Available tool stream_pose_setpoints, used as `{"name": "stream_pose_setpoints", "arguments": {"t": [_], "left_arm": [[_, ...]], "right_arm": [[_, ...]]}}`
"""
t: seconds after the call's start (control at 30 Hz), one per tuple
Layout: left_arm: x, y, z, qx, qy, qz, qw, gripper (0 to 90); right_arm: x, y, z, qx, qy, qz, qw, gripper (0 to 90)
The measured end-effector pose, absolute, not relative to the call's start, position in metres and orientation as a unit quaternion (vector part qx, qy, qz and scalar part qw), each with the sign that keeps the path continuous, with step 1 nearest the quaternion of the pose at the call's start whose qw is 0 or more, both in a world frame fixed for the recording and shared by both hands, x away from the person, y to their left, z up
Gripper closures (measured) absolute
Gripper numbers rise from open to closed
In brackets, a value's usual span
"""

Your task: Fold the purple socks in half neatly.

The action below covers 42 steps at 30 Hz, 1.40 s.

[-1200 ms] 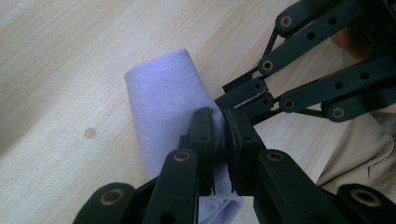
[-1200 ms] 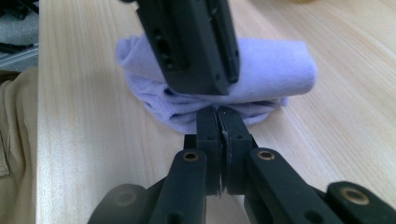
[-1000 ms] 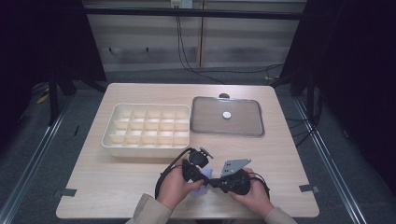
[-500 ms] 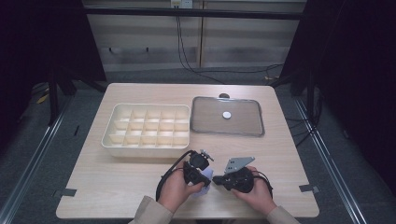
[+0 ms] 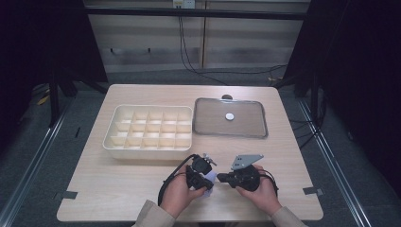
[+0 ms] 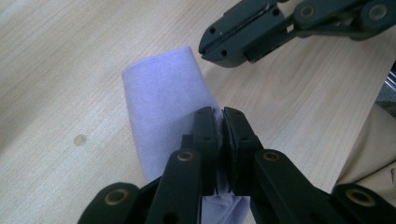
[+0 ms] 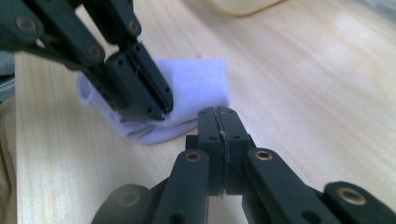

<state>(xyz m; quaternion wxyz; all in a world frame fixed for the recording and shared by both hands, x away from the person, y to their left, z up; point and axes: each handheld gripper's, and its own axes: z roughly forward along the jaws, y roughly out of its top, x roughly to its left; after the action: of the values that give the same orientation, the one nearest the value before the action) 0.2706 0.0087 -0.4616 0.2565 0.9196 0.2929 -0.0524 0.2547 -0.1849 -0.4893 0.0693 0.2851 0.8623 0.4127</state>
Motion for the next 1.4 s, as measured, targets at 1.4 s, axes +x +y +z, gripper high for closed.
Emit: {"name": "stream_pose_setpoints", "arguments": {"t": [1.4], "left_arm": [[0.268,0.014,-0.457,0.916,0.293,-0.074,0.265,78.6]], "right_arm": [[0.266,-0.158,-0.494,0.271,0.872,0.405,0.054,90.0]]}}
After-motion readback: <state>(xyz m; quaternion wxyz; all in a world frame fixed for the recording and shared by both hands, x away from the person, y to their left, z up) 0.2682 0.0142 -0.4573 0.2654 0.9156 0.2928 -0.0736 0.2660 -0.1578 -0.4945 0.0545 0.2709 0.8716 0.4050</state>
